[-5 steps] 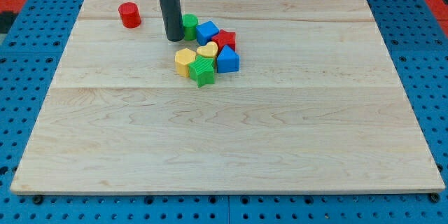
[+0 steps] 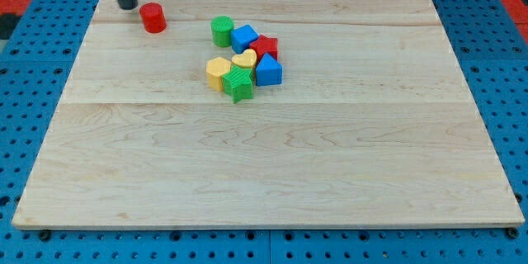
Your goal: Move the red circle into the yellow hexagon
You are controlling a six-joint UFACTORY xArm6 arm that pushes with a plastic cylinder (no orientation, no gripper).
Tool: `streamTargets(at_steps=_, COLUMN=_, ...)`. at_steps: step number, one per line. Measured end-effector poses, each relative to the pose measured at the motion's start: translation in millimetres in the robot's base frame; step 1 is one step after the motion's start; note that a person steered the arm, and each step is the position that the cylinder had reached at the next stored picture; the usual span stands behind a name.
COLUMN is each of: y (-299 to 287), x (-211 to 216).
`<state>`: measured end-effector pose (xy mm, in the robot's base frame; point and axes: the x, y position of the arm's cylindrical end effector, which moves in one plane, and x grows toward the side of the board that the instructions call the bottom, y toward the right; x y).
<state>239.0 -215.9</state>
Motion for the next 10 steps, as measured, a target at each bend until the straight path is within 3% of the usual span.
streamTargets(at_steps=1, y=1, x=67)
streamTargets(at_steps=2, y=11, x=86)
streamTargets(at_steps=3, y=5, x=29)
streamTargets(at_steps=4, y=46, x=-1)
streamTargets(at_steps=5, y=46, x=3)
streamTargets(at_steps=6, y=86, x=-33)
streamTargets(at_steps=7, y=104, x=11)
streamTargets(at_steps=8, y=68, x=44)
streamTargets(at_steps=10, y=28, x=30)
